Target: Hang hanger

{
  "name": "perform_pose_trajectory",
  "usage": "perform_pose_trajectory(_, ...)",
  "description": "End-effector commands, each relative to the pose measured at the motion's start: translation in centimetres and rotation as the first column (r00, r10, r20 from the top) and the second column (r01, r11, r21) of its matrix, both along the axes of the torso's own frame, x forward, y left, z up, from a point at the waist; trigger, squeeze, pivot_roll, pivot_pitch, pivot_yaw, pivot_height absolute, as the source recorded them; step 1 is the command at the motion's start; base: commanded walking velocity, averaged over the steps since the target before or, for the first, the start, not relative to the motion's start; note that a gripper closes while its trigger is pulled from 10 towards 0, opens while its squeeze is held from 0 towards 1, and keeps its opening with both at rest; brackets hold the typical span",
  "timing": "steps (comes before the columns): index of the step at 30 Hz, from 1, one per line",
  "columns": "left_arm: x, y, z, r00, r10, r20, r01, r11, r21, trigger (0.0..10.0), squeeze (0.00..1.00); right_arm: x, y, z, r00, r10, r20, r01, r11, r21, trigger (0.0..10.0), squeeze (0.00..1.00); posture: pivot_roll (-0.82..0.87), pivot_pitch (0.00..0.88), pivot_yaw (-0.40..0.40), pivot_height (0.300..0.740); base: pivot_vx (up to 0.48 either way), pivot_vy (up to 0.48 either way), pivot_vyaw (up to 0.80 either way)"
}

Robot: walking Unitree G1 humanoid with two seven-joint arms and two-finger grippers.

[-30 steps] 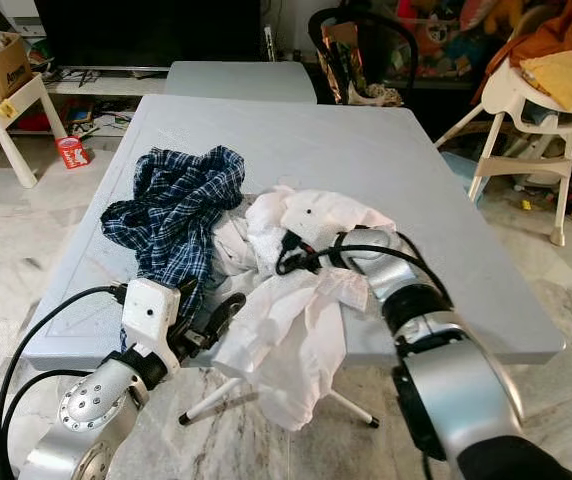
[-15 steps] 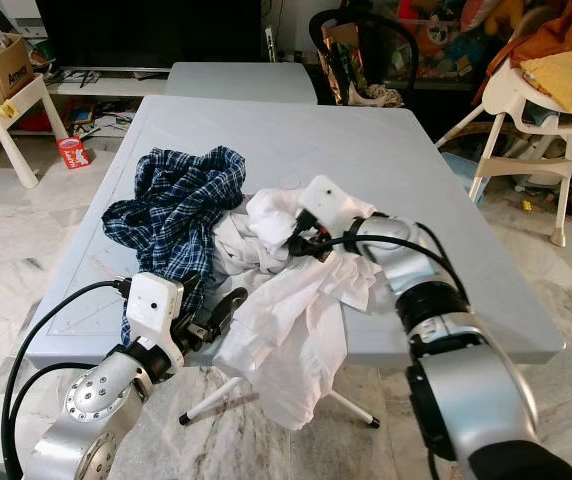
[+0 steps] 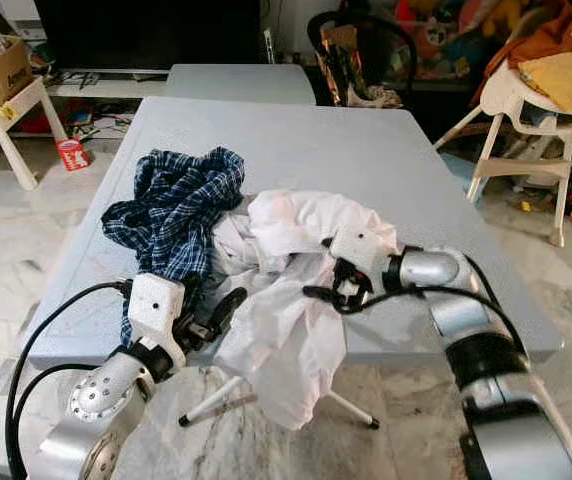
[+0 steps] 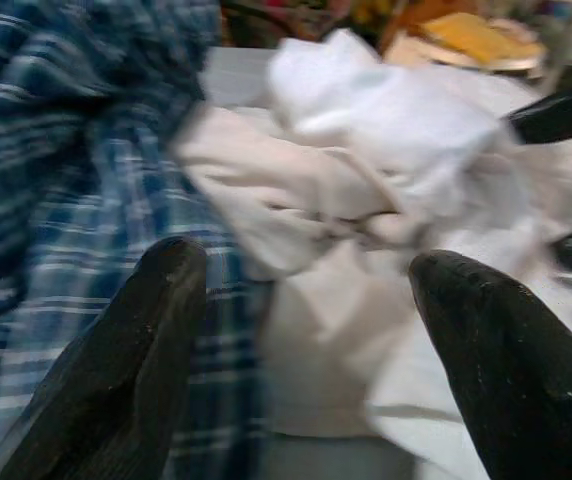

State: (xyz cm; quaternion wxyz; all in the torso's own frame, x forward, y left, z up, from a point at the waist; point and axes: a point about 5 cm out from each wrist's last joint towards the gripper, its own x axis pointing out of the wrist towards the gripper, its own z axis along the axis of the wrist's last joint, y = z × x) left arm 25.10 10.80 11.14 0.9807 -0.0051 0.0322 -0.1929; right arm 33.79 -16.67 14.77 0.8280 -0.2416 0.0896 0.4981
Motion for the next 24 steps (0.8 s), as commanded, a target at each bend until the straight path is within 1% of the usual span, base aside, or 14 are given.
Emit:
perform_pose_trajectory(1,0.3,0.9,-0.2,0.997,0.076,0.012,-0.076,0.997,0.026,10.0,0.0,0.1,0.2,1.1,0.999,-0.023,0.041,0.021,0.998,0.059,10.0,1.0,0.03,0.0,-0.035,0.74,0.0,0.0,0.0)
perform_pose_trajectory(5,0.6,2.0,-0.2,0.981,0.19,0.043,-0.192,0.979,0.071,10.0,0.0,0.2,0.9,1.2,0.991,-0.112,0.075,0.1,0.984,0.149,10.0,1.0,0.03,0.0,-0.035,0.74,0.0,0.0,0.0)
perform_pose_trajectory(6,0.7,2.3,-0.3,0.971,0.235,0.051,-0.24,0.965,0.105,10.0,0.0,0.2,1.4,1.2,0.979,-0.193,0.072,0.172,0.957,0.234,10.0,1.0,0.03,0.0,-0.04,0.74,0.0,0.0,0.0)
perform_pose_trajectory(10,0.6,2.6,-0.4,0.954,0.294,0.058,-0.3,0.944,0.14,10.0,0.0,-0.4,2.0,1.2,0.941,-0.334,0.053,0.294,0.886,0.358,10.0,1.0,0.03,0.0,-0.045,0.74,0.0,0.0,0.0)
perform_pose_trajectory(13,0.3,3.0,-0.7,0.942,0.332,0.053,-0.337,0.932,0.134,10.0,0.0,-1.4,2.5,0.1,0.876,-0.483,0.023,0.421,0.786,0.452,10.0,1.0,0.03,0.0,-0.042,0.74,0.0,0.0,0.0)
perform_pose_trajectory(14,0.0,3.2,-1.0,0.937,0.347,0.047,-0.35,0.927,0.133,10.0,0.0,-1.9,2.7,-0.5,0.826,-0.564,-0.024,0.496,0.705,0.506,10.0,1.0,0.03,0.0,-0.041,0.74,0.0,0.0,0.0)
perform_pose_trajectory(15,0.0,3.2,-1.0,0.937,0.347,0.047,-0.35,0.927,0.133,10.0,0.0,-1.9,2.7,-0.5,0.826,-0.564,-0.024,0.496,0.705,0.506,10.0,1.0,0.03,0.0,-0.041,0.74,0.0,0.0,0.0)
perform_pose_trajectory(16,-0.3,3.3,-1.3,0.936,0.349,0.049,-0.352,0.926,0.138,10.0,0.0,-2.2,2.7,-1.0,0.762,-0.644,-0.066,0.57,0.62,0.539,10.0,0.99,0.02,0.0,-0.035,0.74,0.0,0.0,0.0)
perform_pose_trajectory(19,-0.6,3.5,-1.3,0.935,0.349,0.055,-0.353,0.926,0.135,10.0,0.0,-3.1,2.7,-1.5,0.725,-0.686,-0.064,0.6,0.583,0.548,10.0,0.98,0.02,0.0,-0.031,0.74,0.0,0.0,0.0)
perform_pose_trajectory(20,-0.6,3.6,-1.2,0.935,0.35,0.059,-0.355,0.925,0.134,10.0,0.0,-3.4,2.5,-1.8,0.714,-0.697,-0.064,0.612,0.577,0.541,10.0,0.91,0.02,0.0,-0.028,0.74,0.0,0.0,0.0)
perform_pose_trajectory(21,-0.6,3.8,-1.1,0.934,0.353,0.063,-0.358,0.924,0.137,10.0,0.0,-3.7,2.2,-2.0,0.7,-0.711,-0.07,0.628,0.566,0.534,10.0,0.72,0.02,0.0,-0.026,0.74,0.0,0.0,0.0)
perform_pose_trajectory(22,-0.6,3.9,-1.1,0.933,0.355,0.066,-0.36,0.922,0.138,10.0,0.0,-3.9,2.0,-2.1,0.69,-0.72,-0.073,0.639,0.558,0.53,10.0,0.72,0.02,0.0,-0.026,0.74,0.0,0.0,0.0)
perform_pose_trajectory(23,-0.5,3.9,-1.0,0.933,0.354,0.067,-0.36,0.923,0.138,10.0,0.0,-4.0,1.8,-2.3,0.678,-0.731,-0.084,0.653,0.545,0.526,10.0,0.44,0.01,0.0,-0.024,0.74,0.0,0.0,0.0)
perform_pose_trajectory(24,-0.4,3.8,-0.8,0.936,0.345,0.073,-0.352,0.928,0.126,10.0,0.0,-4.1,1.4,-2.5,0.665,-0.741,-0.091,0.666,0.534,0.52,10.0,0.04,0.01,0.0,-0.024,0.74,0.0,0.0,0.0)
